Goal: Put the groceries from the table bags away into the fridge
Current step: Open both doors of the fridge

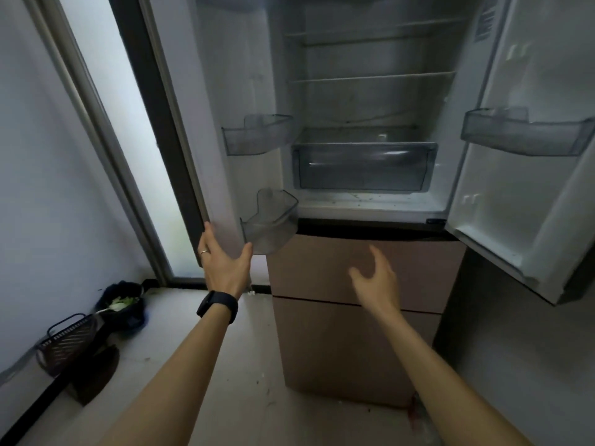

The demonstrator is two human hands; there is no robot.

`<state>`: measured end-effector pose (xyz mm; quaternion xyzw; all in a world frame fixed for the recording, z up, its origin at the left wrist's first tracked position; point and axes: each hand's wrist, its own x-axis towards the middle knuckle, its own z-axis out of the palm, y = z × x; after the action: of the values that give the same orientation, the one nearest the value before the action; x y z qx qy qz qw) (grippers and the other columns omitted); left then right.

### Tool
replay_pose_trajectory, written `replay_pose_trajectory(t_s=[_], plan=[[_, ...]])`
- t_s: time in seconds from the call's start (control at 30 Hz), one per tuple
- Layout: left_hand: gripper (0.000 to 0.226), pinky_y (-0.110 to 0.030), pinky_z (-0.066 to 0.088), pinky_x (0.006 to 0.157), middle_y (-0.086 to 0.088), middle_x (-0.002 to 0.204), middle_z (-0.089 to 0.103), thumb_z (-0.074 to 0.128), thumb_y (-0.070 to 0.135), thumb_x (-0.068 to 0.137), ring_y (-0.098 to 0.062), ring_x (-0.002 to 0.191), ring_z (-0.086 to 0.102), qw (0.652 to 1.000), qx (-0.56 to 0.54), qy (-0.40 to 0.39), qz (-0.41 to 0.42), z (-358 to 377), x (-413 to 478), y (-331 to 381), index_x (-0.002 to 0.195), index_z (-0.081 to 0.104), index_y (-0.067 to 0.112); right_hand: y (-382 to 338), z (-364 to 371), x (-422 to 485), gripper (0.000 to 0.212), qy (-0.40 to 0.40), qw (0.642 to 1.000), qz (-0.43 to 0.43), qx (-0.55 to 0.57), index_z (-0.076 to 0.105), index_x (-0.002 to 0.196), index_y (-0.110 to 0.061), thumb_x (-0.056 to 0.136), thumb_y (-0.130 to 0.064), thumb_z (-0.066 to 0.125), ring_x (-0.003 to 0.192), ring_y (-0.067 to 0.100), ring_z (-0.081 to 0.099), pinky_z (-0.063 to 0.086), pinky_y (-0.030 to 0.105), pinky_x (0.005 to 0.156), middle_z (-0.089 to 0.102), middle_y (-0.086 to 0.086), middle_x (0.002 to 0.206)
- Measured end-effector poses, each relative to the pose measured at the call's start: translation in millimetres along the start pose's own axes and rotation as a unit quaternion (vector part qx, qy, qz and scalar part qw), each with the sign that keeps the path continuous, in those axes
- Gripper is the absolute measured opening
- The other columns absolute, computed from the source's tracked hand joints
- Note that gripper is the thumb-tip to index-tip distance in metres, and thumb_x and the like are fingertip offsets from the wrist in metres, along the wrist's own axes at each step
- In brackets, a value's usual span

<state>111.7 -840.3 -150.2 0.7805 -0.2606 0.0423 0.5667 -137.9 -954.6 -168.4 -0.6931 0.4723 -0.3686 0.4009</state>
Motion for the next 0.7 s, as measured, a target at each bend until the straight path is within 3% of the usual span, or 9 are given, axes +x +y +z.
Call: replay_pose_trajectory(t_s=[0.13,0.27,0.47,0.6,0.7], plan=[[0.102,-0.05,0.039,0.112,-0.006,0.162,0.015,0.074,0.04,0.085,-0.034,0.143,0.031,0.999,0.034,0.003,0.026,0,7,6,0.158,0.003,0.035,-41,64,7,0.07,-0.123,0.99,-0.07,-0.003,0.02,0.159,-0.029,0.099,-0.029,0.058,0.15,0.019,0.022,0.023,0.04,0.122,0.023,-0.007,0.164],[0.101,-0.052,0.04,0.11,-0.008,0.164,0.012,0.073,0.039,0.087,-0.034,0.145,0.029,0.996,0.082,0.0,0.041,-1,19,2,0.156,-0.001,0.038,-70,117,20,0.078,-0.2,0.971,-0.124,-0.034,0.004,0.16,-0.028,0.101,-0.027,0.053,0.154,0.018,0.009,0.014,0.036,0.122,0.001,-0.008,0.168],[0.095,-0.046,0.045,0.103,-0.009,0.165,0.013,0.065,0.04,0.093,-0.031,0.147,0.029,0.991,0.115,-0.011,0.07,-15,30,-14,0.156,-0.007,0.04,-67,158,17,0.09,-0.206,0.958,-0.184,-0.072,-0.017,0.157,-0.027,0.1,-0.022,0.053,0.153,0.015,-0.001,0.01,0.034,0.123,-0.02,-0.008,0.165],[0.09,-0.044,0.044,0.103,-0.008,0.162,0.027,0.06,0.028,0.098,-0.031,0.14,0.041,0.993,0.115,-0.004,0.04,-26,49,-18,0.156,-0.007,0.04,-61,167,22,0.089,-0.212,0.927,-0.27,-0.151,-0.015,0.158,-0.029,0.098,-0.016,0.05,0.153,0.014,-0.004,0.006,0.03,0.123,-0.022,-0.01,0.162],[0.088,-0.048,0.043,0.105,-0.014,0.152,0.044,0.058,0.024,0.099,-0.036,0.131,0.05,0.991,0.13,-0.016,-0.013,-35,73,-20,0.157,-0.006,0.04,-63,174,28,0.087,-0.223,0.891,-0.321,-0.232,-0.011,0.159,-0.027,0.096,-0.018,0.049,0.154,0.018,-0.007,0.008,0.038,0.125,-0.022,-0.006,0.164]])
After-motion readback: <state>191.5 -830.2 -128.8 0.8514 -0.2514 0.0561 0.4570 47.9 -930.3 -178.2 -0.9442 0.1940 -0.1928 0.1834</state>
